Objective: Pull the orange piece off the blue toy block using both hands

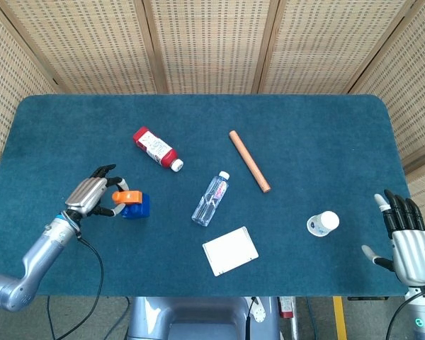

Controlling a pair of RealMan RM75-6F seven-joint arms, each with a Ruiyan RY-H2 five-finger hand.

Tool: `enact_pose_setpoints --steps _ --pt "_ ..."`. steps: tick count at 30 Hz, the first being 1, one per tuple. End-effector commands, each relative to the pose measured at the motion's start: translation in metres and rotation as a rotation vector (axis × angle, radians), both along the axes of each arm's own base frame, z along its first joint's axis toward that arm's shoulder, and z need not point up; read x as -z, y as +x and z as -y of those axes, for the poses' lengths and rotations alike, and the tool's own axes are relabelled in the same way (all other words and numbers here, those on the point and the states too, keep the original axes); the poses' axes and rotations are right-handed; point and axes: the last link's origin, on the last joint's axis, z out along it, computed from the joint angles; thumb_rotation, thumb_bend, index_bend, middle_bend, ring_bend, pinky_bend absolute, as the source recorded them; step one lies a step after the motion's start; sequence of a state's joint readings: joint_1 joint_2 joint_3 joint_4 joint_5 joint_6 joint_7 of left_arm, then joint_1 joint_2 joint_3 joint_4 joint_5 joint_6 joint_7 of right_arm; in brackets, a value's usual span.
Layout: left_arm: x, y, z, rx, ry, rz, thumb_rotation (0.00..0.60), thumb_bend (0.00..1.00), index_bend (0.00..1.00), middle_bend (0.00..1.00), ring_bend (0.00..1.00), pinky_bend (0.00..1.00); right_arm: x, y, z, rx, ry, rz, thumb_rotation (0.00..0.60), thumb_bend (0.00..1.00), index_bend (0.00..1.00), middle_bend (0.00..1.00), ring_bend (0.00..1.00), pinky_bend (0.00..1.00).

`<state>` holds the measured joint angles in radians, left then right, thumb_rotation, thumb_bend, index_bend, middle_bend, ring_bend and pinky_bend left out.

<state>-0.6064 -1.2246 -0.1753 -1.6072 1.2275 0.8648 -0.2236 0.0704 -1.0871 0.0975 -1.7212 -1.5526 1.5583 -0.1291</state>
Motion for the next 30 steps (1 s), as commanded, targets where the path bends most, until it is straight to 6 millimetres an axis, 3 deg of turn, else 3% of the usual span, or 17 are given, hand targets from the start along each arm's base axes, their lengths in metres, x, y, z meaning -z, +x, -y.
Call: enact_pose_setpoints --steps 1,5,15,21,30 --pt "-0.022 0.011 0.003 -0.086 0.024 0.545 0.6 0.42 0.59 0.55 0.0 0.0 0.002 0.001 0.003 -0.007 0.006 0.003 0.6 0.0 0.0 0.0 0.0 0.0" --pt "-0.017 0.02 -0.001 -0.117 -0.049 0.822 0.6 0.42 0.59 0.55 0.0 0.0 0.006 0.003 0.013 -0.037 0.027 0.013 0.6 0.0 0.0 0.0 0.0 0.0" --pt "0.029 0.067 -0.009 -0.175 -0.208 1.119 0.6 0.42 0.59 0.54 0.0 0.0 0.005 0.028 0.059 -0.25 0.112 0.103 0.6 0.0 0.0 0.0 0.0 0.0" --pt "0.061 0.107 -0.013 -0.172 -0.32 1.169 0.6 0.45 0.59 0.53 0.0 0.0 0.008 0.055 0.088 -0.36 0.198 0.126 0.6 0.0 0.0 0.0 0.0 0.0" --pt "0.088 0.156 -0.025 -0.217 -0.4 1.233 0.6 0.48 0.59 0.53 0.0 0.0 0.021 0.103 0.122 -0.533 0.237 0.229 0.6 0.0 0.0 0.0 0.0 0.0"
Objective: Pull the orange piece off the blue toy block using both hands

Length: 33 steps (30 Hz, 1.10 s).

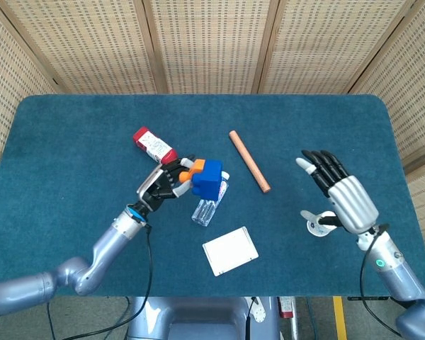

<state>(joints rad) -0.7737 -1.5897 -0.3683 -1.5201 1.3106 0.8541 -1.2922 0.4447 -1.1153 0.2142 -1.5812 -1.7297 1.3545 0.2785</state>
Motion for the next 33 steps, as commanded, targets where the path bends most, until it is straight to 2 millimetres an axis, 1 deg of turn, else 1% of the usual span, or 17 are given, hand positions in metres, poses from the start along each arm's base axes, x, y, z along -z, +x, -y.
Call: enact_pose_setpoints --steps 1,5,8,11,16,19,21,27,33 --pt "0.01 0.019 -0.005 -0.007 -0.04 0.027 0.6 0.48 0.59 0.53 0.0 0.0 0.009 0.019 0.013 -0.059 0.008 0.057 0.6 0.0 0.0 0.0 0.0 0.0" --pt "0.02 0.035 -0.008 -0.019 -0.074 0.045 0.6 0.48 0.59 0.53 0.0 0.0 0.025 0.035 0.027 -0.073 0.048 0.154 0.6 0.0 0.0 0.0 0.0 0.0" --pt "0.024 0.04 -0.007 -0.016 -0.084 0.041 0.6 0.48 0.59 0.53 0.0 0.0 0.032 0.042 0.033 -0.08 0.06 0.166 0.6 0.0 0.0 0.03 0.0 0.0" --pt "0.029 0.043 -0.006 -0.023 -0.098 0.045 0.6 0.48 0.59 0.52 0.0 0.0 0.04 0.054 0.037 -0.101 0.068 0.169 0.6 0.0 0.03 0.09 0.0 0.0" --pt "0.035 0.042 -0.005 -0.039 -0.115 0.045 0.6 0.49 0.59 0.53 0.0 0.0 0.05 0.07 0.042 -0.13 0.047 0.184 0.6 0.0 0.11 0.19 0.0 0.0" --pt "0.037 0.041 -0.005 -0.048 -0.124 0.053 0.6 0.49 0.59 0.53 0.0 0.0 0.054 0.075 0.043 -0.133 0.042 0.189 0.6 0.0 0.17 0.24 0.0 0.0" --pt "0.037 0.041 -0.004 -0.05 -0.13 0.058 0.6 0.49 0.59 0.53 0.0 0.0 0.057 0.078 0.043 -0.137 0.029 0.195 0.6 0.0 0.19 0.26 0.0 0.0" --pt "0.037 0.042 -0.004 -0.061 -0.151 0.09 0.6 0.49 0.59 0.53 0.0 0.0 0.065 0.08 0.043 -0.136 0.021 0.186 0.6 0.0 0.2 0.26 0.0 0.0" --pt "0.037 0.041 -0.004 -0.074 -0.162 0.115 0.6 0.5 0.59 0.53 0.0 0.0 0.069 0.08 0.045 -0.127 0.023 0.175 0.6 0.0 0.2 0.26 0.0 0.0"
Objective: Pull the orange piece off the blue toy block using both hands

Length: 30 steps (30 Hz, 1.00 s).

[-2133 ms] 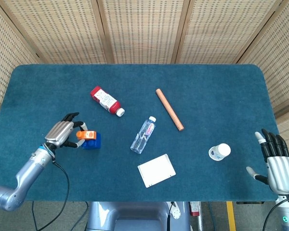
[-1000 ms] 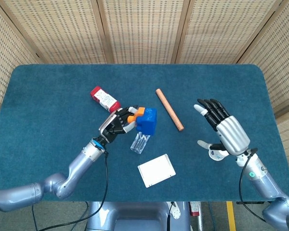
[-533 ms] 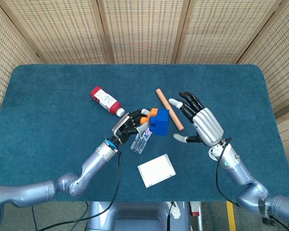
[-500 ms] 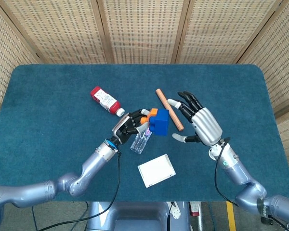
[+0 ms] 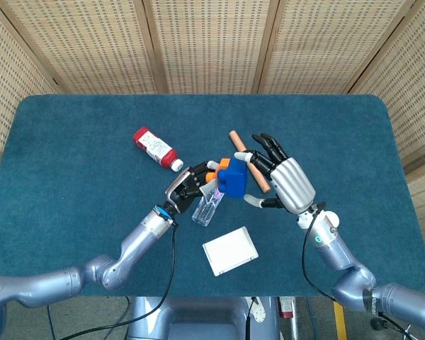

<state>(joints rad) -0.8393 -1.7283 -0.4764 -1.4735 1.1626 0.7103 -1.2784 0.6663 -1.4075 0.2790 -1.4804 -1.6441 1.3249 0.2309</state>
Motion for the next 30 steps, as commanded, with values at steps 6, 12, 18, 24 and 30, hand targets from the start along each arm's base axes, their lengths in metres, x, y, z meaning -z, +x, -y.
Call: enact_pose_setpoints --steps 6,12,18,24,30 --pt "-0.003 -0.002 -0.003 -0.014 0.002 0.021 0.6 0.5 0.59 0.53 0.0 0.0 0.002 0.001 0.002 0.008 0.004 0.001 0.6 0.0 0.21 0.27 0.0 0.0" --pt "0.001 -0.001 0.0 -0.008 -0.013 0.027 0.6 0.5 0.59 0.53 0.0 0.0 0.004 0.006 0.002 0.006 -0.001 0.038 0.6 0.0 0.31 0.34 0.03 0.0" --pt "0.003 0.002 0.003 -0.006 -0.034 0.057 0.6 0.5 0.59 0.53 0.0 0.0 0.009 0.012 0.003 0.011 -0.024 0.074 0.6 0.0 0.34 0.39 0.07 0.0" --pt "0.005 0.004 0.005 -0.001 -0.044 0.074 0.6 0.5 0.59 0.53 0.0 0.0 0.012 0.017 0.004 0.014 -0.02 0.093 0.6 0.0 0.44 0.46 0.12 0.0" --pt "0.007 0.004 0.007 0.001 -0.05 0.075 0.6 0.5 0.59 0.53 0.0 0.0 0.015 0.022 0.003 0.002 -0.025 0.118 0.6 0.1 0.57 0.55 0.18 0.0"
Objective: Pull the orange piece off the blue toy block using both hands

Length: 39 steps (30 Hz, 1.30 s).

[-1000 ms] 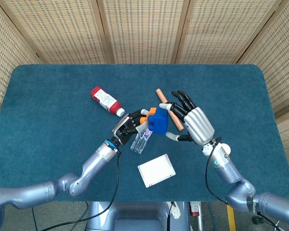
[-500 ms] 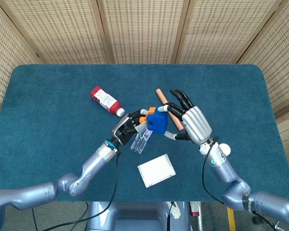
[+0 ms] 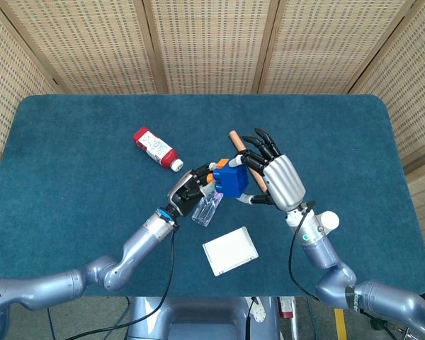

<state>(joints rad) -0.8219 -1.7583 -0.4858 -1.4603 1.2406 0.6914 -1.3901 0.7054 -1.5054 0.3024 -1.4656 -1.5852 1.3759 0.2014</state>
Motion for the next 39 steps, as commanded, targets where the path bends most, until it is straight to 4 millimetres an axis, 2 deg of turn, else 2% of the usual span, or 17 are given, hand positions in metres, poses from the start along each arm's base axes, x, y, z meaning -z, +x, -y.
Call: enact_pose_setpoints --steps 1,4,14,18,24,29,35,39 --pt "0.001 0.0 0.001 0.0 -0.001 0.0 0.6 0.5 0.59 0.53 0.0 0.0 0.0 0.002 0.0 -0.009 -0.005 0.009 0.6 0.13 0.58 0.56 0.18 0.0" --pt "0.0 0.0 0.001 0.003 0.001 -0.003 0.6 0.5 0.59 0.53 0.0 0.0 0.0 0.003 0.0 -0.018 -0.007 0.01 0.6 0.17 0.6 0.58 0.2 0.0" --pt "-0.006 -0.009 -0.006 -0.014 0.021 -0.02 0.6 0.5 0.59 0.53 0.0 0.0 -0.01 0.002 0.002 -0.029 -0.025 0.016 0.6 0.2 0.62 0.59 0.2 0.0" --pt "-0.019 -0.023 -0.016 -0.031 0.047 -0.043 0.6 0.5 0.59 0.53 0.0 0.0 -0.021 -0.001 0.003 -0.033 -0.04 0.019 0.6 0.2 0.62 0.59 0.21 0.0" --pt "-0.049 -0.052 -0.036 -0.058 0.114 -0.094 0.6 0.51 0.59 0.53 0.0 0.0 -0.035 -0.01 0.006 -0.025 -0.073 -0.008 0.6 0.2 0.62 0.59 0.21 0.0" --pt "-0.083 -0.084 -0.051 -0.02 0.246 -0.256 0.6 0.52 0.59 0.53 0.0 0.0 -0.034 -0.031 0.01 0.019 -0.077 -0.111 0.6 0.2 0.62 0.59 0.21 0.0" --pt "-0.124 -0.133 -0.062 0.112 0.442 -0.689 0.6 0.52 0.59 0.52 0.0 0.0 -0.019 -0.063 0.015 0.096 -0.051 -0.316 0.6 0.22 0.62 0.59 0.21 0.0" --pt "-0.145 -0.155 -0.067 0.192 0.488 -0.936 0.6 0.52 0.59 0.52 0.0 0.0 -0.012 -0.077 0.019 0.139 -0.053 -0.4 0.6 0.23 0.62 0.59 0.21 0.0"
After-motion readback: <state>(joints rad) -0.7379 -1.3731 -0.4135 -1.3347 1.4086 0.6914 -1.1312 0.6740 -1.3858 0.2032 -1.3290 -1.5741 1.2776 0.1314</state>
